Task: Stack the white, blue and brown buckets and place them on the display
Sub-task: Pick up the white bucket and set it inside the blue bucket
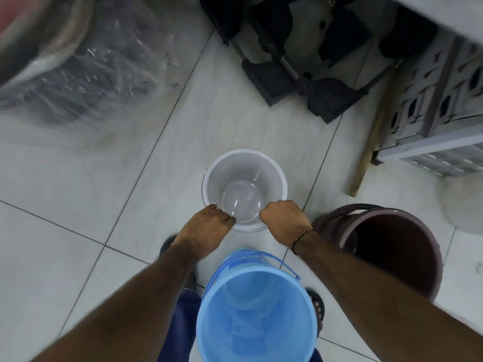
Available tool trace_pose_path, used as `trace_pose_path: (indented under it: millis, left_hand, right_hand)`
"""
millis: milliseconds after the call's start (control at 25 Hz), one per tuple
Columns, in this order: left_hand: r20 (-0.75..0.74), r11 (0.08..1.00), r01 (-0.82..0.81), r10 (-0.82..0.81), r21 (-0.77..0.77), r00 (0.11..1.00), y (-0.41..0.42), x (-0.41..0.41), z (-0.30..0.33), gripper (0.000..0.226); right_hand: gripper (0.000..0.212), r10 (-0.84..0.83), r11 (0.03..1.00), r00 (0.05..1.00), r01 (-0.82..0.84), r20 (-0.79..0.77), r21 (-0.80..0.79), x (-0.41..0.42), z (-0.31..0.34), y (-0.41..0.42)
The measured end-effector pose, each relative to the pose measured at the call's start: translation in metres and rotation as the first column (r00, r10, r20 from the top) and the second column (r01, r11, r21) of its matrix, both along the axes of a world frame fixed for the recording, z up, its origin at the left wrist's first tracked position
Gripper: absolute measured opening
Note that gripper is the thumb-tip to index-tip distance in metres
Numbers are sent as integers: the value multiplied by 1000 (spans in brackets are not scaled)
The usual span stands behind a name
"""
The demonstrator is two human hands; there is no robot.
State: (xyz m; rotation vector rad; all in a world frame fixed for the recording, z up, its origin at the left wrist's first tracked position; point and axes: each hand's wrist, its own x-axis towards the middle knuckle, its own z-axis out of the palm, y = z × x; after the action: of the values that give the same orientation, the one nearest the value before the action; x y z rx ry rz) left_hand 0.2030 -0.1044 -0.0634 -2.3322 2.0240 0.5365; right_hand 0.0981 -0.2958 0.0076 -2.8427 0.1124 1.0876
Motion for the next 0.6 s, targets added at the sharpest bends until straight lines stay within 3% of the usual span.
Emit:
trace_pose_path:
  millis: [120,360,480,600]
  left_hand:
    - [25,999,-25,25,-20,999,5,-11,84,24]
    - [-64,970,-243,244,25,968,54,-101,312,38]
    - [-100,947,-321,321,15,942,93,-160,364,40]
    - [-154,939,-334,319,-79,935,126,-218,360,27]
  right_hand:
    - [26,-52,999,997,51,51,15,-11,79,3]
    - [24,-77,996,991,71,106,58,-81,283,46]
    - [23,-7,996,995,-1,95,84,-128,335,75]
    - [24,49,994,998,-53,45,94,-171,332,103]
